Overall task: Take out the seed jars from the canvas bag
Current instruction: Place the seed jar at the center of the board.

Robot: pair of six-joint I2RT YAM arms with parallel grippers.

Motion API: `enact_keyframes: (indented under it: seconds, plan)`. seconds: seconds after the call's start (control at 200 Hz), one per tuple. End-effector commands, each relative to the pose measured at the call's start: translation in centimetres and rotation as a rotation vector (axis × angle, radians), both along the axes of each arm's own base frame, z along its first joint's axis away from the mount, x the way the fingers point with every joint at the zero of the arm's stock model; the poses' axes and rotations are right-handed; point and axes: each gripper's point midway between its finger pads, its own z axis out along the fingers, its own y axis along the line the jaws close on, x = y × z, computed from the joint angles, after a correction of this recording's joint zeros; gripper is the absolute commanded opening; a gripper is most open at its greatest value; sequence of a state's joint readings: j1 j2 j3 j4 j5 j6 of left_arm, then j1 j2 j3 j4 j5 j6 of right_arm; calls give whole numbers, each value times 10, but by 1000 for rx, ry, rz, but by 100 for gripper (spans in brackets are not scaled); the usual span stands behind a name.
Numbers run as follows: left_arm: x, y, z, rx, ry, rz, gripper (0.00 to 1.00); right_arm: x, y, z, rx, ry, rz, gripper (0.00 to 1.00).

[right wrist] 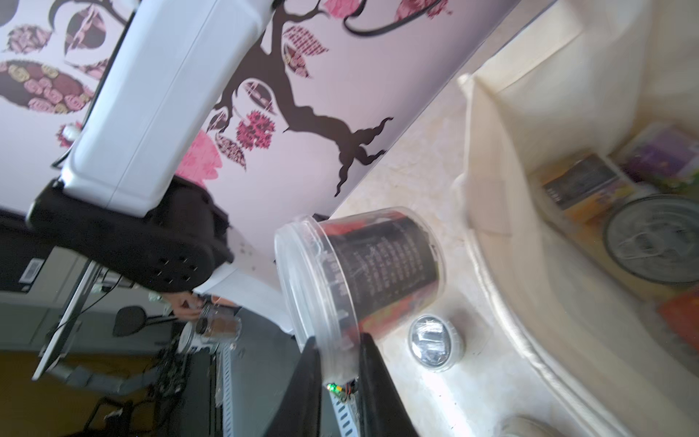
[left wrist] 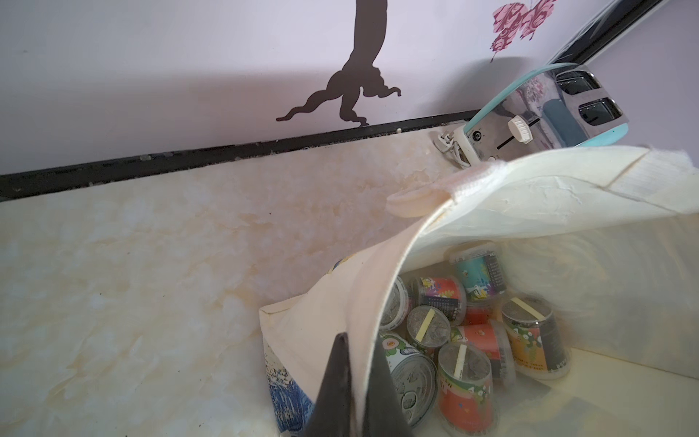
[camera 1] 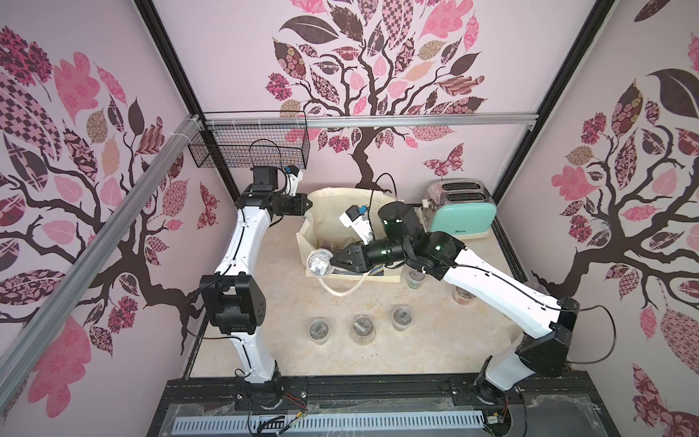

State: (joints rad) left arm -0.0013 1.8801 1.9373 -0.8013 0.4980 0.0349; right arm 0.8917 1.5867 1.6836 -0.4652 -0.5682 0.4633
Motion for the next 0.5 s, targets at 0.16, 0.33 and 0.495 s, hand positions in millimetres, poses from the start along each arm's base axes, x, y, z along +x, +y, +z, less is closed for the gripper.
enact_keyframes:
  seconds: [0.16,0.33,0.495]
  plan:
    - [33,25,19,-7,-57,102,0,-21,-11,-45,-115,59,84,17]
    - [46,37,24,14,-81,173,0,-26,-21,-94,-212,133,62,17]
    - [52,56,27,46,-98,252,0,-24,-31,-126,-274,162,8,17]
